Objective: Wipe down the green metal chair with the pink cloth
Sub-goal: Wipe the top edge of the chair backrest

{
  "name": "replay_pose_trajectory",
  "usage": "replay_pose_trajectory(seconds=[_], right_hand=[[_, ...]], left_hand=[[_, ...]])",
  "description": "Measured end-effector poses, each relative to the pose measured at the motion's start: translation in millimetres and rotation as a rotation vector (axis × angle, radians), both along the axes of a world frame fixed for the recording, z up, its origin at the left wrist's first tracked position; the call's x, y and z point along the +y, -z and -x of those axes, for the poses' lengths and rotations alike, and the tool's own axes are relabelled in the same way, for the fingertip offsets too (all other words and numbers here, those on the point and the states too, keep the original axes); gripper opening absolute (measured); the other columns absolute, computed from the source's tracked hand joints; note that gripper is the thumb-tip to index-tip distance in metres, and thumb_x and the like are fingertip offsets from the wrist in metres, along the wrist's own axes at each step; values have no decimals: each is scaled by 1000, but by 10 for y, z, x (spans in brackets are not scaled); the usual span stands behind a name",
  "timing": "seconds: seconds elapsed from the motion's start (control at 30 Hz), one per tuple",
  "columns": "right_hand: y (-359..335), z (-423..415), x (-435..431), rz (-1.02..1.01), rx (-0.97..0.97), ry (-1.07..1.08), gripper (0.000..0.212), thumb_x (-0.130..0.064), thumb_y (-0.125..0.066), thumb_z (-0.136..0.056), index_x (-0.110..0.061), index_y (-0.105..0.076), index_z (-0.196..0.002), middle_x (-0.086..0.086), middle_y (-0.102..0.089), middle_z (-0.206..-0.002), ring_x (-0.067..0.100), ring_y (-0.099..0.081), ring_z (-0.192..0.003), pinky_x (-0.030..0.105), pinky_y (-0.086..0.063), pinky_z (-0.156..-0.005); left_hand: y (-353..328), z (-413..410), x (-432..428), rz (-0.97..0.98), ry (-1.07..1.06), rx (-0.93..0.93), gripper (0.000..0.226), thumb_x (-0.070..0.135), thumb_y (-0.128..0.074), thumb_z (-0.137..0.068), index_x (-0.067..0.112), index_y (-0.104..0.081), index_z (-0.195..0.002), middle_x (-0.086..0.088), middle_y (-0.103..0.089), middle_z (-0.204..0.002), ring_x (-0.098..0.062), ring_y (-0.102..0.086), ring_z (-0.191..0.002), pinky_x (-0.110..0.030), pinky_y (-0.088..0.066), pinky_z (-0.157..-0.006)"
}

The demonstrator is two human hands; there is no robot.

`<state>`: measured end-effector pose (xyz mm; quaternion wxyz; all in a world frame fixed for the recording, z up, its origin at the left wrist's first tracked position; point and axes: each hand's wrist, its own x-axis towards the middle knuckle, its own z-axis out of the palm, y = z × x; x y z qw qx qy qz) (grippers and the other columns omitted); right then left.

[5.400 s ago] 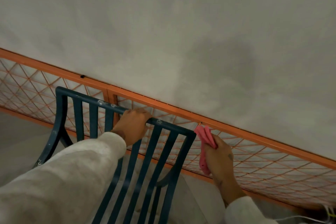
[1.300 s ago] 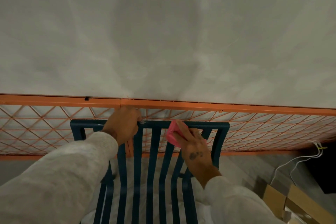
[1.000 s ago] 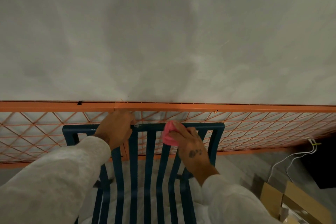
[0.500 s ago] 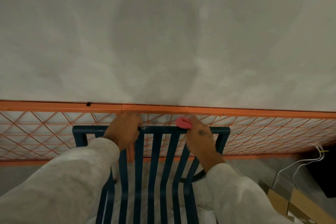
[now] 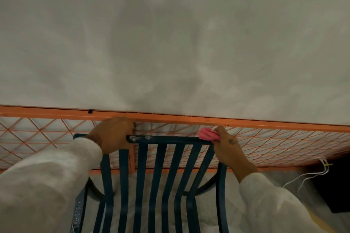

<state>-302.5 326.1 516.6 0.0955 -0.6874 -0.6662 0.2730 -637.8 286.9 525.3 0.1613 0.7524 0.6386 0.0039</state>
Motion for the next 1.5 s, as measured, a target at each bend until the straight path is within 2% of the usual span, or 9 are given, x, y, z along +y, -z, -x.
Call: replay_pose_trajectory(seconds=[0.2, 0.37, 0.57, 0.73, 0.9, 0.97, 1.13, 1.33, 1.5], right_hand=[[163, 181, -35, -41, -38, 89, 27, -15, -43, -101, -18, -53, -127, 0, -59, -90, 13, -60, -74, 25, -52, -59], [216, 1067, -236, -22, 188, -47, 27, -22, -43, -102, -28, -49, -127, 5, -62, -96, 21, -66, -76, 36, -59, -65], [266, 1617, -208, 10, 410, -137, 36, -22, -45, -102, -33, -45, -136, -3, -65, -115, 6, -63, -68, 23, -52, -53], [381, 1664, -261, -62, 289, -291, 45, -15, -46, -101, -39, -45, -139, 0, -63, -121, 10, -60, -67, 21, -49, -54], [379, 1330, -435, -140, 242, -499, 56, 13, -45, -91, -29, -63, -122, -24, -56, -125, -20, -48, -114, 4, -38, -98], [450, 1117, -363, -186, 165, -497, 54, 13, -51, -87, -28, -67, -119, -13, -55, -134, 0, -48, -127, 22, -38, -110], [401, 1239, -483, -375, 148, -403, 43, 14, -58, -83, -20, -71, -105, -10, -66, -112, 0, -58, -98, 12, -46, -93], [459, 1819, -591, -359, 253, -528, 47, 10, -55, -84, -24, -64, -117, -3, -68, -119, 16, -65, -108, 38, -53, -98], [535, 1200, -499, -438, -121, -580, 65, 11, -83, -56, -23, -72, -110, 3, -65, -128, 36, -69, -93, 48, -61, -74]], left_hand=[[20, 405, -58, 78, -55, 80, 16, 29, -68, -82, 23, -64, -97, 9, -60, -96, -9, -57, -87, -26, -50, -81], [34, 451, -77, 51, -48, 24, 6, 27, -64, -84, 30, -62, -79, 11, -58, -79, -5, -55, -73, -26, -50, -72], [114, 432, -106, -10, -96, 16, 5, 22, -67, -82, 22, -69, -87, 5, -64, -82, -12, -59, -75, -29, -53, -72], [148, 467, -141, -53, -124, -7, 9, 21, -69, -82, 20, -70, -91, 4, -65, -87, -13, -60, -80, -29, -52, -74], [184, 484, -189, -68, -139, -31, 11, 22, -66, -85, 19, -69, -95, 2, -67, -94, -14, -60, -84, -30, -53, -78], [189, 483, -198, -74, -147, -48, 11, 20, -65, -85, 19, -70, -95, 2, -67, -94, -14, -60, -84, -28, -51, -76], [227, 491, -205, -97, -171, -60, 12, 21, -64, -86, 20, -70, -96, 2, -66, -94, -14, -60, -83, -26, -51, -75], [241, 476, -208, -83, -199, -45, 14, 21, -63, -87, 21, -70, -99, 0, -66, -96, -16, -61, -84, -30, -54, -77], [246, 465, -221, -86, -207, -73, 14, 23, -61, -88, 21, -68, -100, 2, -65, -97, -15, -61, -86, -28, -53, -80]])
